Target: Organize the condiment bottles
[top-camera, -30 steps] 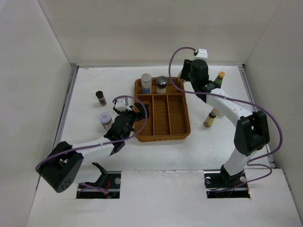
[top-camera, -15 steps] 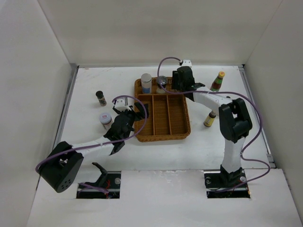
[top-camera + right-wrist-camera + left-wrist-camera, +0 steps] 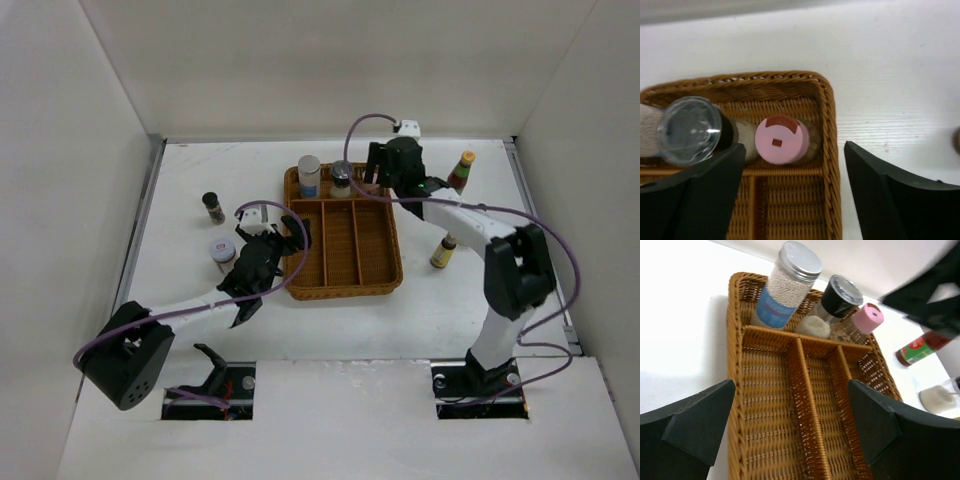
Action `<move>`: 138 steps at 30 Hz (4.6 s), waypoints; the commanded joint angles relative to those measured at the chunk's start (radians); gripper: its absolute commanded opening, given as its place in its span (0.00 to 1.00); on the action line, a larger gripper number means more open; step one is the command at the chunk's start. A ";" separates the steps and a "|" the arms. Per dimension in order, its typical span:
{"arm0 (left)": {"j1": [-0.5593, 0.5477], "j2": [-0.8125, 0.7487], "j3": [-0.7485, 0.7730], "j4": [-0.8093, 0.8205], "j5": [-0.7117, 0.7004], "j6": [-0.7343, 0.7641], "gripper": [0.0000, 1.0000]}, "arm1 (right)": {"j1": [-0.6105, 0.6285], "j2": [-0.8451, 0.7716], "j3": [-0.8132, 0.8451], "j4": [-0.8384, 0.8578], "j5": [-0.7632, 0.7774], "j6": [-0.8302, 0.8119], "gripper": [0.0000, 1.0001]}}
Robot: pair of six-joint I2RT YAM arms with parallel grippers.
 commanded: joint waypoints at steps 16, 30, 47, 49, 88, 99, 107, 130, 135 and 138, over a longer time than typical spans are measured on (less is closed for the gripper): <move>0.136 -0.320 0.284 -0.978 -0.373 -0.025 0.92 | 0.371 -0.820 -0.780 0.319 0.255 0.179 0.84; 0.362 -0.138 0.235 -0.985 -0.150 -0.095 0.90 | 0.400 -0.871 -0.898 0.398 0.200 0.142 0.92; 0.290 -0.214 0.267 -0.963 -0.179 -0.100 0.38 | 0.408 -0.854 -0.898 0.408 0.197 0.139 0.93; 0.235 -0.233 0.327 -0.959 -0.190 -0.086 0.38 | 0.408 -0.854 -0.901 0.414 0.197 0.138 0.93; 0.008 0.442 0.711 -0.577 -0.104 0.038 0.81 | 0.396 -0.852 -0.924 0.446 0.197 0.132 0.95; 0.095 0.128 0.507 -0.596 -0.239 0.041 0.83 | 0.396 -0.865 -0.927 0.449 0.197 0.133 0.95; 0.392 0.143 0.505 -0.667 -0.239 0.000 0.81 | 0.399 -0.846 -0.923 0.454 0.186 0.132 0.95; 0.564 0.462 0.693 -0.673 -0.129 -0.005 0.47 | 0.399 -0.842 -0.921 0.454 0.186 0.127 0.96; 0.564 0.462 0.673 -0.675 -0.127 -0.011 0.48 | 0.399 -0.845 -0.923 0.454 0.186 0.127 0.96; 0.564 0.473 0.671 -0.675 -0.121 -0.014 0.39 | 0.399 -0.845 -0.923 0.454 0.186 0.127 0.96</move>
